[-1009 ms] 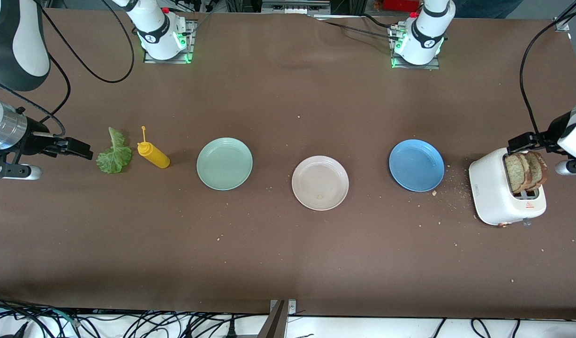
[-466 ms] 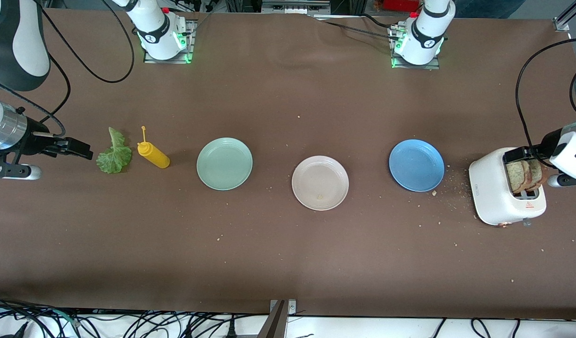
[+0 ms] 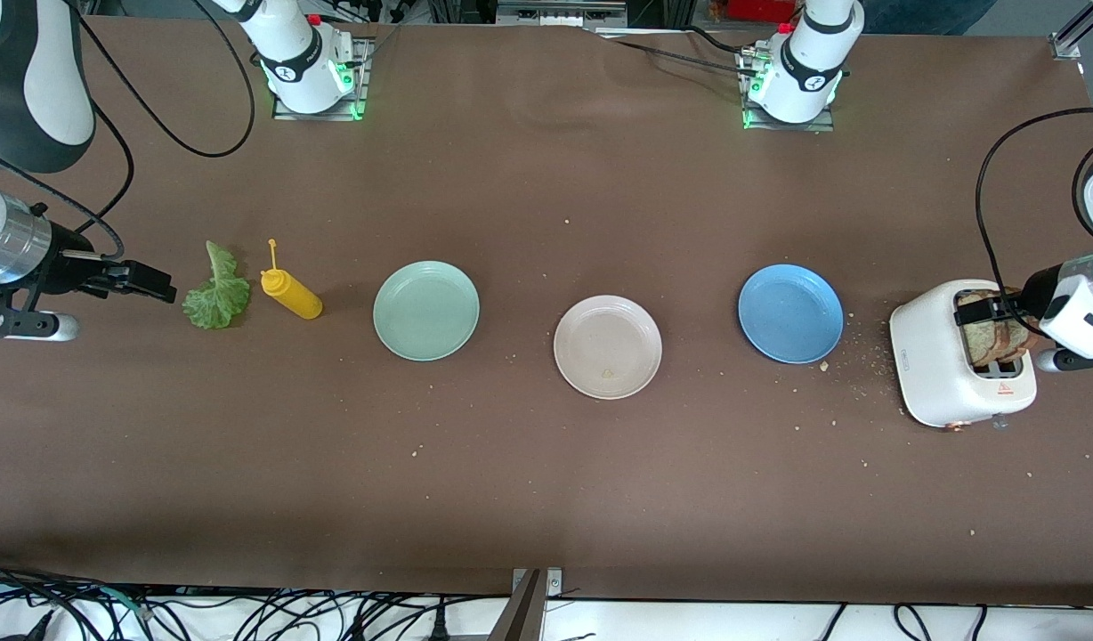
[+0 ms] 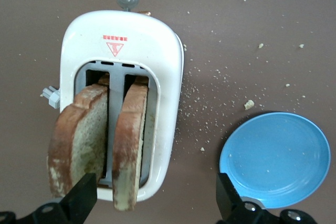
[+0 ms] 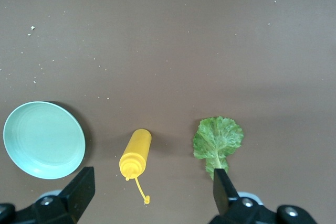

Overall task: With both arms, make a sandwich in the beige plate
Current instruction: 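Lower the left gripper into the toaster and grasp a bread slice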

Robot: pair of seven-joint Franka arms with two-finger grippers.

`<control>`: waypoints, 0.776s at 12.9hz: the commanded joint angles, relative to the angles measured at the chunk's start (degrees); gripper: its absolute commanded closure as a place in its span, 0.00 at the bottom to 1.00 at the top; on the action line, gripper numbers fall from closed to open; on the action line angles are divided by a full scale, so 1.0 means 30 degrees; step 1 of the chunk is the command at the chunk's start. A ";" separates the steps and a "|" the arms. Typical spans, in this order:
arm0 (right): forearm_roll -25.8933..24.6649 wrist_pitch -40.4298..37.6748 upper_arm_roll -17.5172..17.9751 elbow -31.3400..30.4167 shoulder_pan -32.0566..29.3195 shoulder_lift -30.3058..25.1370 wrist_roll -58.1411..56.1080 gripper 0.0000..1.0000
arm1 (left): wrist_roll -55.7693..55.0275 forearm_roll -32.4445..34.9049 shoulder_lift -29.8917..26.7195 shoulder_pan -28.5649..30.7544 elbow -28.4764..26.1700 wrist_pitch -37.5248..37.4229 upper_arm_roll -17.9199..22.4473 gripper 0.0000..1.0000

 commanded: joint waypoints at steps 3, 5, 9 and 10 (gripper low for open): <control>0.0042 -0.0067 0.0193 0.0142 -0.0215 -0.0025 0.0040 0.00 | 0.0261 0.0412 0.0824 0.0396 0.0053 0.1026 -0.0184 0.12; 0.0042 -0.0096 0.0193 0.0142 -0.0215 -0.0025 0.0040 0.00 | 0.0203 0.0412 0.0825 0.0513 0.0112 0.0793 -0.0154 0.95; 0.0042 -0.0067 0.0193 0.0142 -0.0215 -0.0025 0.0040 0.00 | 0.0203 0.0441 0.1030 0.0748 0.0112 0.0355 -0.0125 1.00; 0.0042 -0.0067 0.0193 0.0142 -0.0215 -0.0025 0.0040 0.00 | 0.0202 0.0441 0.1030 0.0777 0.0228 0.0237 -0.0125 1.00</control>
